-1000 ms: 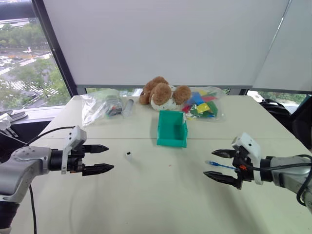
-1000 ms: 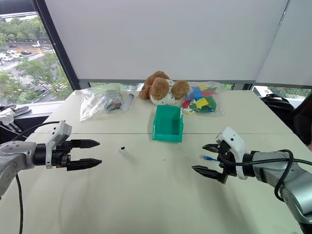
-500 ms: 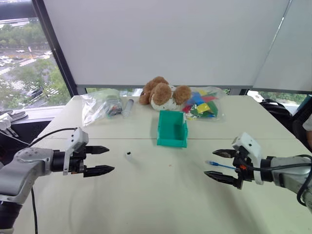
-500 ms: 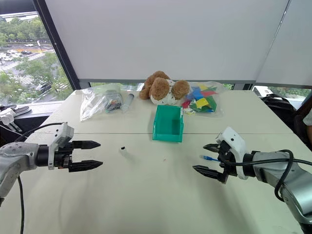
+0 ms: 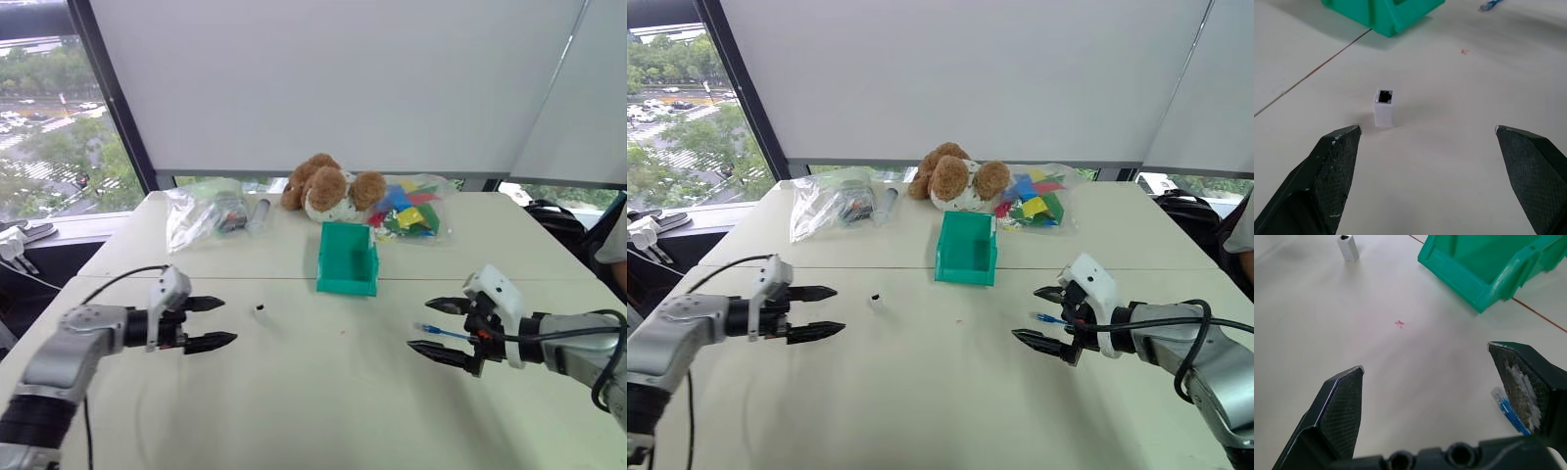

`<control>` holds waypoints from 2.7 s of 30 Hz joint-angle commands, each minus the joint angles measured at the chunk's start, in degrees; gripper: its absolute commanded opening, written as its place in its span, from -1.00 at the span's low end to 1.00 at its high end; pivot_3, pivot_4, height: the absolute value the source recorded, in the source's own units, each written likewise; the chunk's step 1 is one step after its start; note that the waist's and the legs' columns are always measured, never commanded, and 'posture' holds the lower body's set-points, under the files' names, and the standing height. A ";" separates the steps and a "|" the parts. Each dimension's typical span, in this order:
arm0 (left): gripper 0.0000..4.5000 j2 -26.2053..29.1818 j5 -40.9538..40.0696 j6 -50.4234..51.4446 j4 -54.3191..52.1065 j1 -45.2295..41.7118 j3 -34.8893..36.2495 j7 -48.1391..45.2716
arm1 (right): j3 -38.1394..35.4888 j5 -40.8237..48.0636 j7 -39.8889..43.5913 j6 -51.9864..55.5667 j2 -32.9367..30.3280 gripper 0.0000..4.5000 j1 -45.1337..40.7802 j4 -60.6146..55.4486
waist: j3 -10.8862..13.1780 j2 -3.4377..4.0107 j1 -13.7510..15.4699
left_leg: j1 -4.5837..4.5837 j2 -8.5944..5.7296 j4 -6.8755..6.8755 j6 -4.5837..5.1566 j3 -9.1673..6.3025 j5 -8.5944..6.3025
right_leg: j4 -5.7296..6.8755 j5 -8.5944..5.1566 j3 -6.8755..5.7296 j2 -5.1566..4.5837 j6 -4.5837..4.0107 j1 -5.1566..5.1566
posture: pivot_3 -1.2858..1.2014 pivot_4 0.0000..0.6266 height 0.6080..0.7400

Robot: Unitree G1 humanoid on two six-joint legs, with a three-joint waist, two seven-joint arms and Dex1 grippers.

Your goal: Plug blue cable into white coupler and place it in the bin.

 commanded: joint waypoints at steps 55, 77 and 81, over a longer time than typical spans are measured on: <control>1.00 -3.78 -3.45 3.43 -10.91 -9.78 -0.63 -4.11 | 18.31 -19.05 22.44 -20.64 7.49 -0.98 -17.32 24.11 | 0.02 0.01 -0.52 | 0.10 0.08 0.04 -0.03 -0.02 0.02 | 0.11 0.01 0.05 0.25 0.01 0.06 | 0.03 -0.52 1.00; 1.00 -3.06 1.46 -2.12 -13.38 -4.11 -9.17 -10.36 | 31.50 -27.84 20.55 -21.08 14.84 -0.17 -20.54 24.51 | 0.02 -0.01 -0.46 | 0.06 0.04 0.04 -0.05 -0.07 0.03 | 0.10 0.00 0.04 0.25 0.00 0.03 | 0.03 -0.52 1.00; 1.00 -5.78 3.94 -8.14 -7.30 -5.69 -12.53 -12.59 | 26.55 -25.68 19.32 -17.50 11.87 0.75 -19.15 17.16 | 0.02 0.00 -0.31 | 0.04 0.03 0.04 -0.04 -0.07 0.03 | 0.09 0.00 0.04 0.23 0.00 0.02 | 0.03 -0.52 1.00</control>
